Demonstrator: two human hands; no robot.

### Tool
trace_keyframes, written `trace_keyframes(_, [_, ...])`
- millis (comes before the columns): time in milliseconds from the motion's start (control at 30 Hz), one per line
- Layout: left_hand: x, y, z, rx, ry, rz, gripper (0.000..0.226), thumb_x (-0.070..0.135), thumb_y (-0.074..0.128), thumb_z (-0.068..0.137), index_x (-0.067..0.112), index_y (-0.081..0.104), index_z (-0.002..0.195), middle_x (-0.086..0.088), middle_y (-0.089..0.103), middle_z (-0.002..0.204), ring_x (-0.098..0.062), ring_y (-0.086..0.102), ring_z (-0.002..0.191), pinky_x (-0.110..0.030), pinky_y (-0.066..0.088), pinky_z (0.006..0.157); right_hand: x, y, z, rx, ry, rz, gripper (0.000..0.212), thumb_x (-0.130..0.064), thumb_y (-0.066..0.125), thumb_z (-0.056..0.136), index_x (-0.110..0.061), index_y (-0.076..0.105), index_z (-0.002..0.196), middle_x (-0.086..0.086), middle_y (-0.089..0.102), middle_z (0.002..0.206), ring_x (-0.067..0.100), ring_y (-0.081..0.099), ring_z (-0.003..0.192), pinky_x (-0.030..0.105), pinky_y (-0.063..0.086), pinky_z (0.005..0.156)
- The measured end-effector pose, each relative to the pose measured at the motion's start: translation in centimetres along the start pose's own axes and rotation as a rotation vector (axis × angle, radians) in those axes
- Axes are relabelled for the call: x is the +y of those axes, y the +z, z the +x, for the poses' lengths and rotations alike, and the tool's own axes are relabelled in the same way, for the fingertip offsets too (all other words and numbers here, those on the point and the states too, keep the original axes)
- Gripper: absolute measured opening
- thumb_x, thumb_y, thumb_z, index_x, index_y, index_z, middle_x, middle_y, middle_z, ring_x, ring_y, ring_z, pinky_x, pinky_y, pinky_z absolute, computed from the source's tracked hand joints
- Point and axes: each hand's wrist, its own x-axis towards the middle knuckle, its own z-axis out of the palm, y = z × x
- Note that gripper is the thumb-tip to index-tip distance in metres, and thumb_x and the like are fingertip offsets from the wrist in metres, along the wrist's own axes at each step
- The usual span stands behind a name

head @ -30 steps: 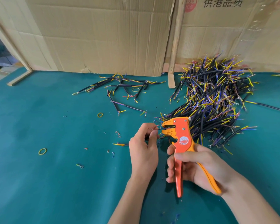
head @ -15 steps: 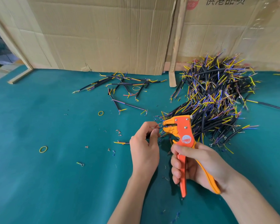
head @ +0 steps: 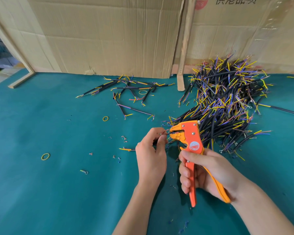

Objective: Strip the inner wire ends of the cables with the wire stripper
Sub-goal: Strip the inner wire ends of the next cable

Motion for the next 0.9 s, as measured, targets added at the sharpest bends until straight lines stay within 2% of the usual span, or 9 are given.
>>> trace_keyframes(400, [0.0,-0.1,0.0,0.002,0.0,-0.009,0.019,0.006,0.063,0.096,0.023,0.065,0.086,0.006,0.065,0.072,-0.021,0.056,0.067,-0.033,0.046,0.067,0.3,0.6,0.2,0.049,-0.02,0.036,0.029,-0.028,0.077,0.079,-0.008,0.056,0.074,0.014,0.04,0.06,0.025,0.04,0.046,0.035,0.04,0.046])
trace_keyframes(633, [0.2,-0.1,0.1,0.02,0.013,-0.015,0.025,0.003,0.066,0.092,0.027,0.067,0.084,0.016,0.069,0.078,-0.01,0.063,0.075,-0.015,0.047,0.068,0.8,1.2,0.6,0.139,-0.077,0.012,0.043,-0.03,0.082,0.079,-0.013,0.045,0.066,0.007,0.03,0.053,0.017,0.029,0.035,0.021,0.03,0.037])
trace_keyframes(733, [0.1,0.0,0.0,0.032,0.018,0.003,0.017,0.005,0.068,0.091,0.021,0.071,0.087,0.017,0.071,0.079,-0.005,0.067,0.078,-0.011,0.046,0.071,0.7,1.2,0.5,0.104,-0.11,0.057,0.037,-0.022,0.083,0.079,-0.008,0.049,0.076,0.011,0.036,0.057,0.021,0.035,0.039,0.027,0.036,0.041])
trace_keyframes(833, [0.1,-0.1,-0.2,0.058,0.031,0.05,0.013,0.006,0.069,0.09,0.018,0.074,0.088,0.016,0.072,0.08,-0.001,0.067,0.079,-0.009,0.046,0.074,0.6,1.1,0.3,0.006,-0.15,0.127,0.022,-0.015,0.076,0.082,-0.006,0.056,0.088,0.017,0.047,0.068,0.03,0.049,0.053,0.04,0.046,0.052])
trace_keyframes(900, [0.2,-0.1,-0.2,0.095,0.038,0.075,0.012,0.006,0.07,0.09,0.017,0.075,0.088,0.014,0.072,0.08,-0.001,0.066,0.078,-0.01,0.046,0.075,0.2,0.7,0.1,-0.018,-0.179,0.148,0.023,-0.011,0.078,0.078,-0.005,0.061,0.093,0.02,0.052,0.075,0.036,0.055,0.062,0.045,0.051,0.061])
